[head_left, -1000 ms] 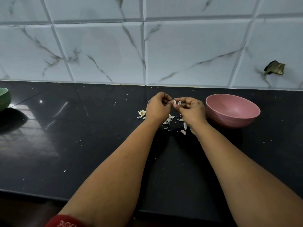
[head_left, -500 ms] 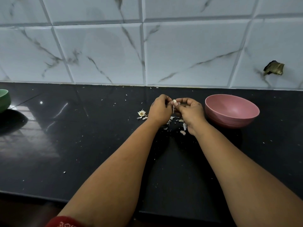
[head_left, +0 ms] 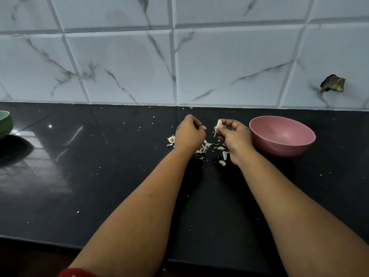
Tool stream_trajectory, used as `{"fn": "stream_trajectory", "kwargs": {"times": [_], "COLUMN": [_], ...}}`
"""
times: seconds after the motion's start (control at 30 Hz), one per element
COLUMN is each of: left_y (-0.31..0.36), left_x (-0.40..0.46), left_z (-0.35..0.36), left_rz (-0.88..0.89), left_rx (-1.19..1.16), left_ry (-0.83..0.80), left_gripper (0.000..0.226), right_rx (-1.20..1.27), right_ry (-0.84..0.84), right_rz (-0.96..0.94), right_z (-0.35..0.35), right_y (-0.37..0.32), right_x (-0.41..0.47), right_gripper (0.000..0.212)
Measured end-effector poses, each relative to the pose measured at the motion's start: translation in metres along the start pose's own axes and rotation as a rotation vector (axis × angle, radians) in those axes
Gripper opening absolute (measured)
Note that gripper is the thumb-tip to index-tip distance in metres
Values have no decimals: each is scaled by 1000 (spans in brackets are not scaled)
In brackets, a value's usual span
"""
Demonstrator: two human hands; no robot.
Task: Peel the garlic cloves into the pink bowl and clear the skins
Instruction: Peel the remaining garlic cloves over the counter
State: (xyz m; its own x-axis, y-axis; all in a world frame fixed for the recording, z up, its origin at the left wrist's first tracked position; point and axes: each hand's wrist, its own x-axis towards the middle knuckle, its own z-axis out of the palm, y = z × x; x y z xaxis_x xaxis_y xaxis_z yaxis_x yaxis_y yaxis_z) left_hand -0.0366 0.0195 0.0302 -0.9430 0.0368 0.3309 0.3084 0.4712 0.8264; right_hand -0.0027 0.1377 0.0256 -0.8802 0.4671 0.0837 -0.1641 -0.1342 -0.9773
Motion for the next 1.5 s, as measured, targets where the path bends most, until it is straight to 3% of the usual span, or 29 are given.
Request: {"fn": "stream_trajectory", "kwargs": {"times": [0.13, 0.37, 0.9, 1.2, 1.5], "left_y": [-4, -1, 2, 3, 5], "left_x": [-1, -4, -2, -5, -3], "left_z": [-3, 3, 4, 5, 5], "left_rz": [-19, 66, -70, -26, 19], "left_rx": [-1, -1, -367, -126, 41], "left_ry": [-14, -52, -92, -63, -79], "left_gripper": [28, 7, 10, 11, 17], "right_rx": [-60, -128, -116, -111, -265], "right_ry": [-25, -25, -36, -102, -96], "right_rz": [-15, -57, -95, -81, -138], "right_z": [1, 5, 4, 5, 5], "right_y": [2, 3, 0, 1, 2], "right_x": [-2, -4, -7, -10, -9], "right_gripper": [12, 13, 8, 11, 8]}}
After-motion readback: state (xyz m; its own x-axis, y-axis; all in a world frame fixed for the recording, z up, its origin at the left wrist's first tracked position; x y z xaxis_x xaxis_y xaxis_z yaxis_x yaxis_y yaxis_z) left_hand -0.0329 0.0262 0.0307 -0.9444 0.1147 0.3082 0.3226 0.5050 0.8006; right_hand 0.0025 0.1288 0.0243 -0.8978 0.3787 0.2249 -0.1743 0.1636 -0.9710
